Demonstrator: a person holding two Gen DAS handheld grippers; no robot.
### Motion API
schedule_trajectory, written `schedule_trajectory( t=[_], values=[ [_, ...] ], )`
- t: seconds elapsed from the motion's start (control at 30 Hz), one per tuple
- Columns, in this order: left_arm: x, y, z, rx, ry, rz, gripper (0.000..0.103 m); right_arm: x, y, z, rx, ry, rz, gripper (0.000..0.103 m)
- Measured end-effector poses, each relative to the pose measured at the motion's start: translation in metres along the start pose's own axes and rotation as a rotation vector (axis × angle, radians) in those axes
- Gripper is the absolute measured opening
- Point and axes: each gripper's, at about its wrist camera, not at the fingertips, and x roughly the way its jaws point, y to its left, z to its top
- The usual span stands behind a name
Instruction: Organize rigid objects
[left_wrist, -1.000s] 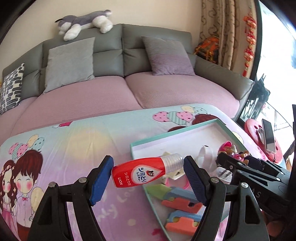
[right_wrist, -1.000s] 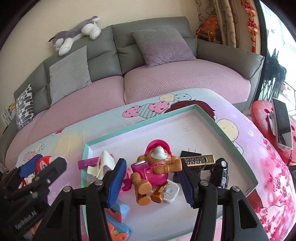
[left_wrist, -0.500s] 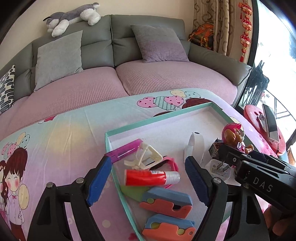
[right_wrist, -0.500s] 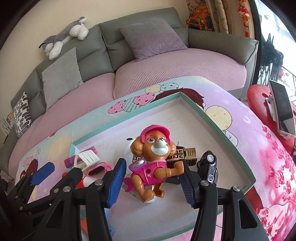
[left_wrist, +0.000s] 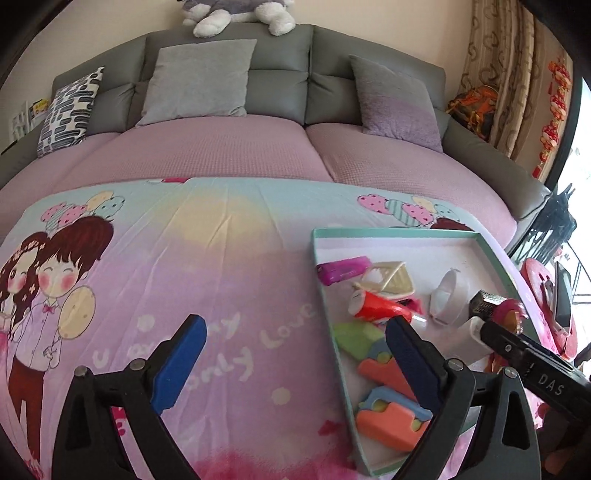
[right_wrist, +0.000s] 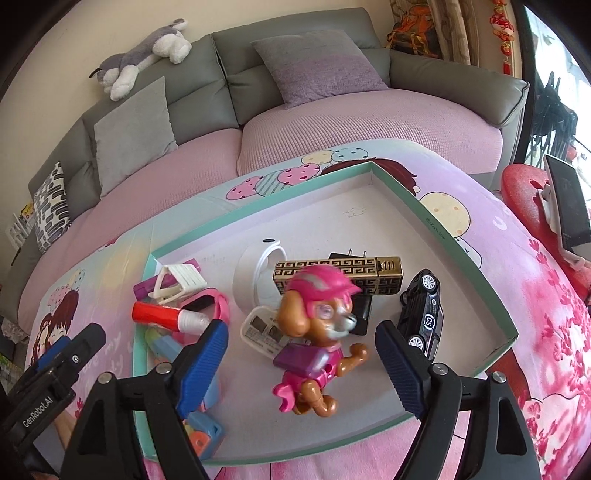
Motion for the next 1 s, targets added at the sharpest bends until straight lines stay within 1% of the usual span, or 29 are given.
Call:
schedule_trajectory(
  t=[0.03, 0.07, 0.17, 0.3, 0.57, 0.63, 0.87, 1.0],
  values=[
    [0.000, 0.006, -0.006, -0.011, 0.009, 0.014, 0.098, -0.002, 0.002, -0.003, -0.009, -0.002, 0.000, 0.101],
    [0.000, 0.012, -0.012, -0.019, 0.016, 0.023, 0.102, -0.004, 0.003, -0.005, -0.019, -0.006, -0.002, 0.103],
    [-0.005, 0.024, -0.024, -0.041, 0.022, 0.054, 0.103, -0.011, 0.008, -0.014, -0.050, -0.026, -0.003, 0.103],
    [-0.013, 0.033, -0.036, -0.058, 0.030, 0.043, 0.103, -0.018, 0.013, -0.026, -0.069, -0.022, 0.005, 0.103],
    [-0.037, 0.035, -0.057, -0.056, 0.034, 0.060, 0.103, -0.033, 0.030, -0.054, -0.135, -0.008, 0.018, 0.103],
    [-0.042, 0.036, -0.061, -0.058, 0.038, 0.084, 0.103, -0.036, 0.035, -0.061, -0.157, 0.001, 0.019, 0.103],
    [-0.052, 0.041, -0.074, -0.045, 0.061, 0.207, 0.103, -0.040, 0.047, -0.077, -0.197, 0.025, 0.022, 0.103],
    [-0.053, 0.045, -0.080, -0.047, 0.076, 0.228, 0.103, -0.038, 0.053, -0.083, -0.219, 0.040, 0.021, 0.103]
  ],
)
